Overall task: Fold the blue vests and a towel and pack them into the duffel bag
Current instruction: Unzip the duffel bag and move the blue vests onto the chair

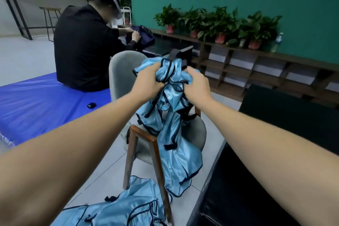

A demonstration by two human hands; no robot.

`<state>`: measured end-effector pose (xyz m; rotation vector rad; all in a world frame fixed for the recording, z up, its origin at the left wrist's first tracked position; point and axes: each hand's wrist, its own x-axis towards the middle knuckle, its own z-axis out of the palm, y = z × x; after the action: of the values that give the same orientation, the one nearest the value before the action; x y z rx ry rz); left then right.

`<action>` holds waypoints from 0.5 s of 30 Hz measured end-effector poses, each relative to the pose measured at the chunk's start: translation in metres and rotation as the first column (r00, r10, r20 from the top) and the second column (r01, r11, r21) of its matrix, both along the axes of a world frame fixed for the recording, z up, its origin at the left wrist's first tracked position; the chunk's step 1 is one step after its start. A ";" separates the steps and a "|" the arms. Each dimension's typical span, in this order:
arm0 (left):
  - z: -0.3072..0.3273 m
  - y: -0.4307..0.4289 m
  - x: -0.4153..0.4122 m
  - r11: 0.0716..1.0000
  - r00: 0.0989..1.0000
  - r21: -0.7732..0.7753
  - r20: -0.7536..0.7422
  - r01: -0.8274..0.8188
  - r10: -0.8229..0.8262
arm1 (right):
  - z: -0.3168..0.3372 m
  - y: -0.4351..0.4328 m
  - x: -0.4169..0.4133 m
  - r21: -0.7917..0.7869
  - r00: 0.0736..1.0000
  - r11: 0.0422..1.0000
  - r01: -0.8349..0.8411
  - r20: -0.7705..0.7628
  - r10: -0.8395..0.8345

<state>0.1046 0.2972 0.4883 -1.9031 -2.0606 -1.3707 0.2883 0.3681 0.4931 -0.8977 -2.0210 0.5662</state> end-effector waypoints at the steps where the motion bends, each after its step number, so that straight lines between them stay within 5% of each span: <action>1: -0.017 0.004 -0.001 1.000 1.000 -0.031 0.001 -0.001 0.001 | -0.017 0.004 -0.001 -0.017 1.000 1.000 0.007 0.022 -0.007; 8: -0.099 0.031 -0.002 0.946 0.999 -0.324 -0.034 0.018 -0.031 | -0.107 0.035 0.003 -0.098 0.983 0.994 0.046 0.182 -0.027; 15: -0.121 0.033 -0.008 0.714 0.993 -0.700 -0.064 0.027 -0.100 | -0.149 0.061 0.012 -0.286 0.876 0.955 0.083 0.479 0.067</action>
<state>0.0970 0.3305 0.3678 -2.2174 -2.7354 -0.4645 0.3003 0.4291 0.3443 -1.3379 -2.4162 0.7085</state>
